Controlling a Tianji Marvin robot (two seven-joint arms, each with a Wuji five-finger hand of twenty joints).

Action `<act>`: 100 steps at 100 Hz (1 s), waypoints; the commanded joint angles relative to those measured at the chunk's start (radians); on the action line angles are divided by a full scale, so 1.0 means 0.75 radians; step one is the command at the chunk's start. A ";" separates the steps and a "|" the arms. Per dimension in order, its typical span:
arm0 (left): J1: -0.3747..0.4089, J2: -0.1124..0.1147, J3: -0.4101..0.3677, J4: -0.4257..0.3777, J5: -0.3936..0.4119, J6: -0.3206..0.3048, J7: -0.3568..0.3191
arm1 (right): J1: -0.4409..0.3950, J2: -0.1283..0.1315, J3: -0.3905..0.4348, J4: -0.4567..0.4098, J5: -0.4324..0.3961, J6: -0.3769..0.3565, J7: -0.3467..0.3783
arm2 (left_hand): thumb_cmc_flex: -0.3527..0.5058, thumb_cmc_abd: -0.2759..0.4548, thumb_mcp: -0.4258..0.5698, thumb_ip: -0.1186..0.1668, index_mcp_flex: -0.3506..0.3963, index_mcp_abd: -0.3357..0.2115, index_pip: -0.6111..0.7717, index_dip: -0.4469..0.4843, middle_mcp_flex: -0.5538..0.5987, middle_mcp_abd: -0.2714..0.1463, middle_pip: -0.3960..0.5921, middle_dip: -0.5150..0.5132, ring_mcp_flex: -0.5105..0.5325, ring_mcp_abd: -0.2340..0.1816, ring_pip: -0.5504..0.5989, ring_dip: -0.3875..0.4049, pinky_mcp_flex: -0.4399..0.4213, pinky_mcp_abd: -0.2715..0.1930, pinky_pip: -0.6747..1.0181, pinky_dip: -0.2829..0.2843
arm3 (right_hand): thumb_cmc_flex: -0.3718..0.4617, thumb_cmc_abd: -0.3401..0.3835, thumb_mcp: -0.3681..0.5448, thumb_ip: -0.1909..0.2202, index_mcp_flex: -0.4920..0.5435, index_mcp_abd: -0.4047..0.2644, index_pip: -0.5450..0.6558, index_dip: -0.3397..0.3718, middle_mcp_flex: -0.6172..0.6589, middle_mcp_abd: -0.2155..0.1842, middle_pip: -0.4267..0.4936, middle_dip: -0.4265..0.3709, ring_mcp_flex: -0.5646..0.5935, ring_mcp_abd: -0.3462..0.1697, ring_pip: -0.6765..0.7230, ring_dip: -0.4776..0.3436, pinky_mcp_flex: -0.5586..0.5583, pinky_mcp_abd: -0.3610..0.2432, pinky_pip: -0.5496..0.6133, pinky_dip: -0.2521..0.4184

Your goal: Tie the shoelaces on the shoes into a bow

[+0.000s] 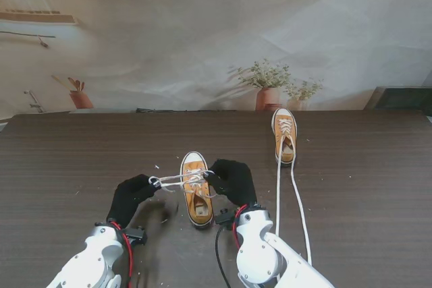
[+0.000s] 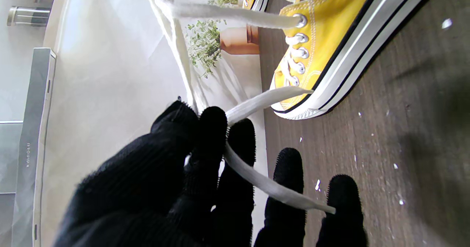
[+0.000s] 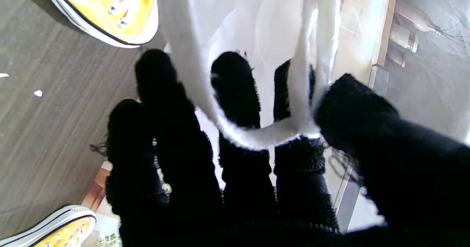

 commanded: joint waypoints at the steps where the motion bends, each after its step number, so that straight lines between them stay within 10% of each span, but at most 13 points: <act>1: -0.005 -0.004 0.000 0.001 0.003 0.019 -0.015 | -0.012 0.000 0.007 -0.001 0.006 0.013 0.014 | 0.029 0.015 -0.026 -0.009 -0.019 -0.137 0.028 0.035 0.000 -0.071 0.014 0.048 -0.011 -0.020 0.002 -0.026 0.006 -0.026 -0.009 0.026 | -0.013 0.023 -0.002 0.000 0.012 -0.022 -0.003 -0.029 0.056 0.001 -0.033 -0.021 0.015 0.025 -0.011 -0.020 -0.019 0.022 0.018 -0.013; 62: -0.011 -0.022 -0.024 0.014 0.028 0.054 0.065 | -0.048 0.003 0.038 -0.029 0.086 0.049 0.049 | 0.016 -0.034 0.014 -0.006 0.049 -0.110 -0.017 -0.050 0.053 -0.083 -0.020 0.034 0.010 -0.008 0.018 -0.023 0.024 -0.008 -0.009 0.026 | -0.061 0.228 -0.136 -0.057 -0.144 -0.128 -0.186 -0.070 -0.003 0.058 -0.135 -0.069 -0.002 0.083 -0.125 -0.040 -0.110 0.040 -0.027 0.006; 71: 0.000 -0.010 -0.021 0.009 0.034 0.037 0.020 | -0.048 0.004 0.037 -0.032 0.083 0.047 0.053 | 0.104 0.021 -0.143 0.034 0.006 -0.167 -0.068 -0.085 -0.017 -0.050 -0.011 0.027 -0.020 -0.009 -0.004 -0.029 -0.006 -0.020 -0.019 0.024 | -0.064 0.219 -0.139 -0.056 -0.142 -0.138 -0.180 -0.072 -0.003 0.060 -0.136 -0.070 0.001 0.079 -0.131 -0.038 -0.110 0.038 -0.028 0.009; 84: -0.009 0.007 -0.009 0.038 0.231 -0.027 0.025 | -0.050 0.009 0.039 -0.042 0.076 0.038 0.061 | 0.378 0.159 -0.356 0.114 -0.118 -0.362 -0.261 -0.231 -0.171 -0.001 -0.103 0.062 -0.102 -0.014 -0.058 -0.030 -0.061 -0.044 -0.037 0.026 | -0.072 0.214 -0.137 -0.054 -0.142 -0.145 -0.168 -0.073 -0.006 0.063 -0.134 -0.070 0.003 0.077 -0.135 -0.034 -0.110 0.038 -0.029 0.012; 100: -0.050 0.024 0.005 0.108 0.540 -0.132 0.093 | -0.051 0.014 0.034 -0.045 0.055 0.022 0.066 | 0.272 0.163 -0.085 0.087 -0.144 -0.436 -0.409 -0.276 -0.286 -0.017 -0.078 -0.008 -0.140 -0.037 -0.092 -0.025 -0.088 -0.069 -0.050 0.013 | -0.073 0.213 -0.138 -0.053 -0.139 -0.141 -0.160 -0.076 -0.004 0.061 -0.129 -0.068 0.006 0.074 -0.135 -0.029 -0.108 0.035 -0.028 0.017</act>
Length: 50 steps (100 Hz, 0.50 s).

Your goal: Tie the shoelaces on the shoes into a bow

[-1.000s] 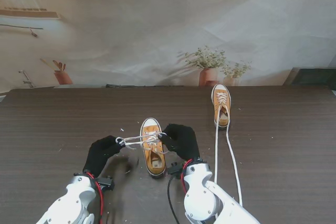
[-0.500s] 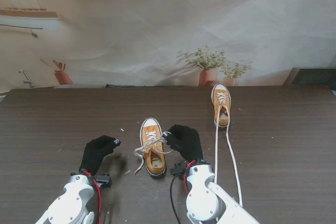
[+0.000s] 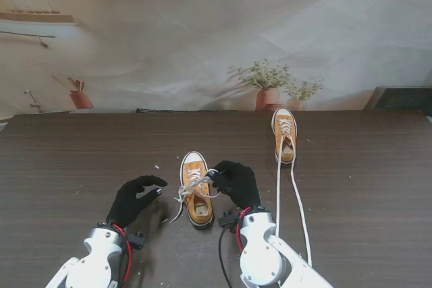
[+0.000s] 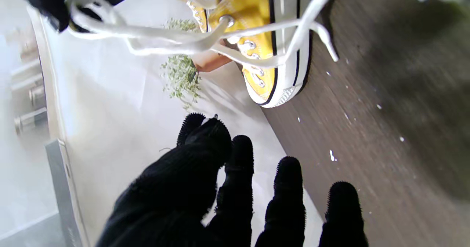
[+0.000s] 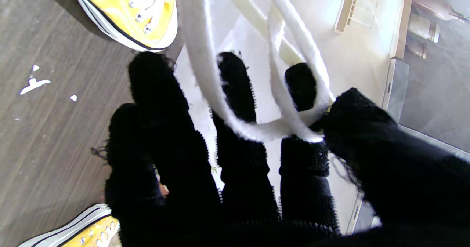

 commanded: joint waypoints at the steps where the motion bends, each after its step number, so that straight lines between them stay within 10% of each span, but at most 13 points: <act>1: -0.028 0.007 0.009 0.018 -0.020 -0.006 0.034 | -0.006 0.007 -0.003 -0.007 -0.012 -0.013 0.018 | -0.030 0.025 0.052 -0.003 -0.027 -0.209 -0.029 -0.024 -0.029 -0.020 0.002 -0.027 -0.034 -0.034 -0.022 -0.025 -0.008 -0.068 -0.017 0.011 | -0.036 0.001 -0.029 -0.040 -0.035 -0.052 0.013 -0.028 0.001 0.036 -0.017 -0.022 0.008 0.016 -0.016 -0.011 -0.016 0.007 -0.007 0.018; 16: -0.091 -0.013 0.050 0.070 0.007 -0.045 0.124 | -0.005 0.006 -0.012 -0.004 -0.020 -0.023 0.014 | -0.082 -0.086 0.011 -0.014 0.032 -0.239 -0.022 -0.068 -0.025 -0.022 0.057 -0.138 -0.025 -0.031 -0.009 -0.023 0.001 -0.055 -0.018 0.001 | -0.036 -0.006 -0.026 -0.039 -0.032 -0.049 0.016 -0.031 0.003 0.034 -0.011 -0.020 0.009 0.014 -0.012 -0.004 -0.010 0.006 -0.006 0.021; 50: -0.163 -0.015 0.153 0.135 0.018 -0.065 0.124 | -0.015 0.013 -0.014 -0.027 -0.044 -0.038 0.017 | -0.357 -0.364 0.357 -0.076 0.046 -0.218 -0.090 -0.083 -0.032 -0.027 0.068 -0.171 -0.023 -0.028 -0.021 -0.034 0.012 -0.037 -0.025 -0.024 | -0.032 -0.002 -0.028 -0.044 -0.027 -0.037 0.015 -0.031 0.019 0.037 -0.006 -0.018 0.010 0.010 0.000 0.006 0.001 0.006 -0.009 0.025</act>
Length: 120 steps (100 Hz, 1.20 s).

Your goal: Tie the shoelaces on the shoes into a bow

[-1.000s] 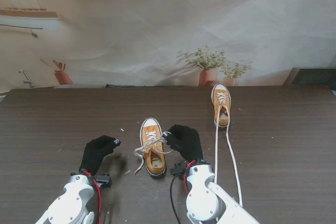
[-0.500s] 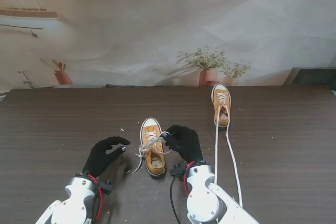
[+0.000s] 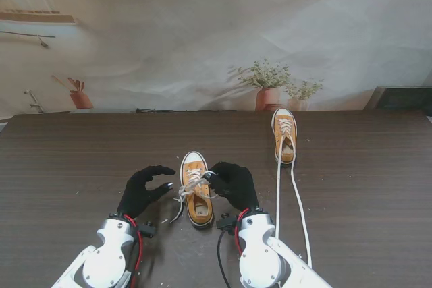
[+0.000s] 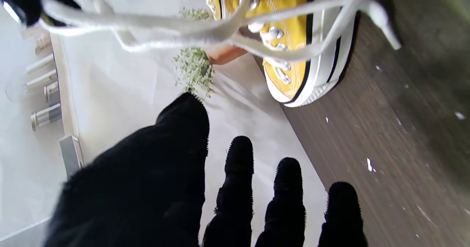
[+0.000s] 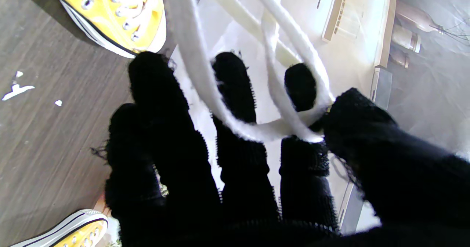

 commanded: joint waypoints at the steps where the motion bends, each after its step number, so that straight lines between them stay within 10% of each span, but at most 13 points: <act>1: -0.011 -0.009 0.020 0.006 0.020 -0.003 -0.006 | -0.009 0.006 0.001 -0.015 -0.003 -0.010 0.018 | -0.039 -0.073 0.040 -0.033 0.049 -0.218 -0.007 -0.014 -0.015 -0.028 0.018 -0.027 -0.009 -0.027 -0.017 -0.033 0.014 -0.027 -0.020 -0.011 | -0.032 -0.003 -0.028 -0.044 -0.026 -0.037 0.015 -0.030 0.020 0.035 -0.006 -0.018 0.011 0.010 0.001 0.007 0.001 0.006 -0.009 0.023; 76: -0.103 -0.036 0.188 0.111 0.083 0.036 0.094 | -0.020 0.016 -0.020 -0.043 -0.018 -0.049 0.047 | -0.067 -0.153 0.093 -0.061 0.090 -0.178 -0.003 -0.022 0.033 -0.019 0.052 -0.017 0.032 -0.005 0.022 -0.030 0.060 0.016 -0.009 -0.024 | -0.029 0.002 -0.024 -0.048 -0.007 -0.005 0.006 -0.024 0.065 0.042 -0.002 -0.008 0.013 0.006 0.029 0.019 0.021 0.005 -0.017 0.017; 120: -0.104 -0.040 0.204 0.084 0.025 0.084 0.071 | -0.036 0.020 -0.024 -0.058 -0.018 -0.072 0.057 | 0.231 0.313 -0.476 0.013 0.072 -0.078 0.286 -0.027 0.036 -0.003 0.070 0.000 0.012 -0.001 0.042 -0.025 0.030 -0.001 -0.004 0.009 | -0.031 0.002 -0.019 -0.043 0.011 0.016 0.002 -0.015 0.071 0.041 0.015 0.007 0.013 0.003 0.040 0.020 0.030 0.002 -0.018 0.012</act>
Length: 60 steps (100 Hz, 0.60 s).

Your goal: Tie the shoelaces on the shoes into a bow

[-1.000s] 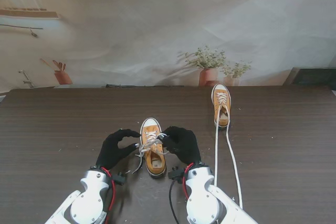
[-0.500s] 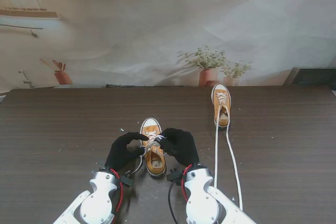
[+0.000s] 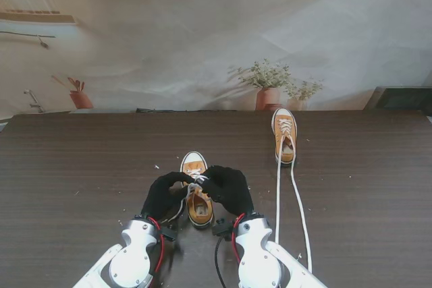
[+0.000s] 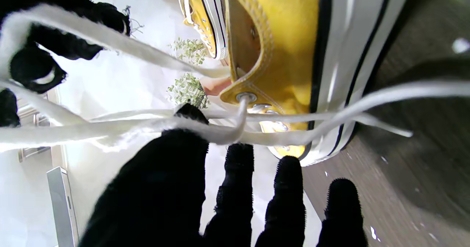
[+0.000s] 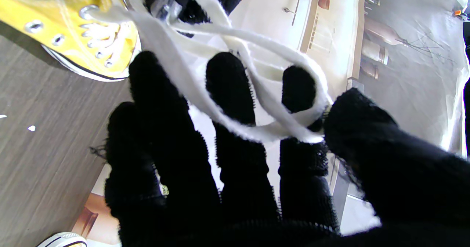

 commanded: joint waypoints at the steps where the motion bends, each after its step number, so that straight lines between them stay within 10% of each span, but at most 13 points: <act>1: 0.009 -0.002 -0.005 -0.026 -0.009 0.012 -0.022 | -0.008 0.005 -0.001 -0.009 0.000 -0.007 0.020 | 0.047 0.075 -0.069 0.023 -0.018 -0.081 0.093 0.061 -0.009 -0.003 0.022 0.002 -0.008 -0.004 0.020 -0.024 -0.016 -0.004 -0.004 0.028 | -0.032 0.002 -0.019 -0.031 0.011 0.002 0.002 -0.014 0.068 0.033 0.015 0.007 0.013 0.003 0.022 0.017 0.004 0.002 -0.005 0.011; 25: 0.045 -0.004 -0.046 -0.060 -0.025 0.009 -0.008 | -0.002 0.004 -0.003 0.001 0.013 0.000 0.030 | 0.076 0.091 -0.129 0.040 -0.017 -0.004 0.141 0.157 0.005 0.005 0.027 0.004 -0.006 0.007 0.021 -0.023 -0.022 -0.001 -0.002 0.039 | -0.038 -0.007 -0.017 -0.028 0.015 -0.003 0.001 -0.011 0.065 0.036 0.013 0.007 0.010 0.003 0.019 0.014 0.004 0.002 -0.005 0.009; 60: 0.105 -0.007 -0.125 -0.097 -0.012 0.015 0.037 | -0.005 -0.003 0.001 0.007 0.058 0.038 0.035 | -0.088 -0.120 0.260 -0.032 0.165 0.124 0.071 -0.019 0.165 -0.041 -0.017 0.031 0.053 0.018 0.032 -0.034 0.022 0.020 0.000 0.022 | -0.063 -0.007 -0.064 0.001 0.026 -0.047 -0.005 0.000 0.020 0.041 -0.010 0.004 0.008 0.001 -0.050 -0.008 -0.030 -0.005 -0.015 0.011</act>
